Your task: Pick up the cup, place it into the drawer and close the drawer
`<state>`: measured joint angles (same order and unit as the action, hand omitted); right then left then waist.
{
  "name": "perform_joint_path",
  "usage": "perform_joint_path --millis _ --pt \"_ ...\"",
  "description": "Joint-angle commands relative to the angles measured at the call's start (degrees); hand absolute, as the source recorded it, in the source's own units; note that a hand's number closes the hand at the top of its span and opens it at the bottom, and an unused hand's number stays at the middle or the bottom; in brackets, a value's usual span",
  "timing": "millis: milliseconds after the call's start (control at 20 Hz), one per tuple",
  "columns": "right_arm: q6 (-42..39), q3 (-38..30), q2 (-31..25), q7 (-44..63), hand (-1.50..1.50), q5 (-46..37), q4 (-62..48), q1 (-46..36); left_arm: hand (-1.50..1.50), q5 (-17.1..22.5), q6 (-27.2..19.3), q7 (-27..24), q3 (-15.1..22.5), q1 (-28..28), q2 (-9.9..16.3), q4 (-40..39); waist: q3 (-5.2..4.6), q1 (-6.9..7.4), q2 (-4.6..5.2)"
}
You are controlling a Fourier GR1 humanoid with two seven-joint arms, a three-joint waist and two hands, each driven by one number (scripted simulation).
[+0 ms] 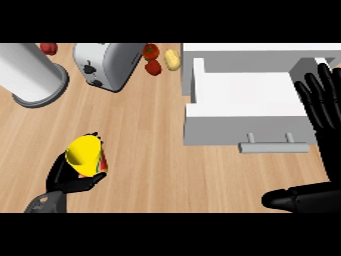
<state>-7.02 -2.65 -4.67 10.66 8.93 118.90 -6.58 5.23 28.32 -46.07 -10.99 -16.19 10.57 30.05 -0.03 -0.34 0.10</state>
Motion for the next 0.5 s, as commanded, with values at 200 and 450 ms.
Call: perform_joint_path --millis 200,450 --pt "-0.9 -2.2 -1.5 -0.6 -1.5 0.9 -2.2 -1.3 1.5 1.4 7.2 -7.7 1.3 1.7 0.1 3.8 0.02 0.51 -0.09" --pt "0.7 0.1 -0.4 3.3 -1.5 0.6 4.1 -0.1 1.5 2.5 -4.2 -10.8 -2.3 -2.0 -2.2 -0.3 -0.06 -0.22 -0.02"
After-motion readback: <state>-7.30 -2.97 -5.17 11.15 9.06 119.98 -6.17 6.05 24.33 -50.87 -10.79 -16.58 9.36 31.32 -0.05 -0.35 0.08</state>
